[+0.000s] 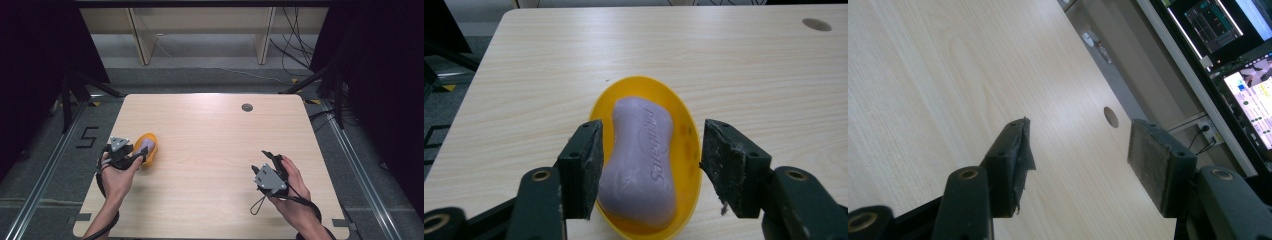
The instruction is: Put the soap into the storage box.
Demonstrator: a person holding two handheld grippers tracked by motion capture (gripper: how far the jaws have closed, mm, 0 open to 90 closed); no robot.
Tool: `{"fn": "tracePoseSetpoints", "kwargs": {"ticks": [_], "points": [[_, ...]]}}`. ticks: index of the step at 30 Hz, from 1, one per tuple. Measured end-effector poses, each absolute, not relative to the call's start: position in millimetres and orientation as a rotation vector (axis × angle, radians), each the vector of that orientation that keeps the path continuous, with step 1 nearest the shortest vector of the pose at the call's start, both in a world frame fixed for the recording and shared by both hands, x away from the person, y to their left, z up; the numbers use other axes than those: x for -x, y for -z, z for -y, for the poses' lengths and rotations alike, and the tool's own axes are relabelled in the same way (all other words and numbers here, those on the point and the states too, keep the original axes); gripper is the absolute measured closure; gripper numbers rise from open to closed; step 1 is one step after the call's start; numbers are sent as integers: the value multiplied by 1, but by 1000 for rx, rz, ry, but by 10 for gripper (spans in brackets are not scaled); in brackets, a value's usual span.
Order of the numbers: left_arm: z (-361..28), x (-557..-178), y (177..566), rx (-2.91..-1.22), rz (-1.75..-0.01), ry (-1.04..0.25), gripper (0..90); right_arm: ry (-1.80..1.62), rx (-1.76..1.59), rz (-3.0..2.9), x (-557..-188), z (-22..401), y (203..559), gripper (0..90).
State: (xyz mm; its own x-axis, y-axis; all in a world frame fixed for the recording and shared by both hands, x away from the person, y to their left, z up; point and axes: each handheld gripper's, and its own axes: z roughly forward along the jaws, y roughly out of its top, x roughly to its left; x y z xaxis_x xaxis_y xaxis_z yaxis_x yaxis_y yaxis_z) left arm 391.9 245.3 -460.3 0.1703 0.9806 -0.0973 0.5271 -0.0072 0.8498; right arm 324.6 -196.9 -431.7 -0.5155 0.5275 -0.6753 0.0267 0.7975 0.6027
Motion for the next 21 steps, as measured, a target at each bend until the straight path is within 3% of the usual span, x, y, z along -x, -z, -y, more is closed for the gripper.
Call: {"fn": "tracePoseSetpoints", "kwargs": {"ticks": [12, 21], "points": [[-272, -345, 473, -1627, -1433, -679, 386, -672, -427, -2056, -327, 198, 434, 429], [-263, -323, 493, -1630, -1444, -607, 400, -710, -477, -2072, -329, 203, 434, 428]]}}
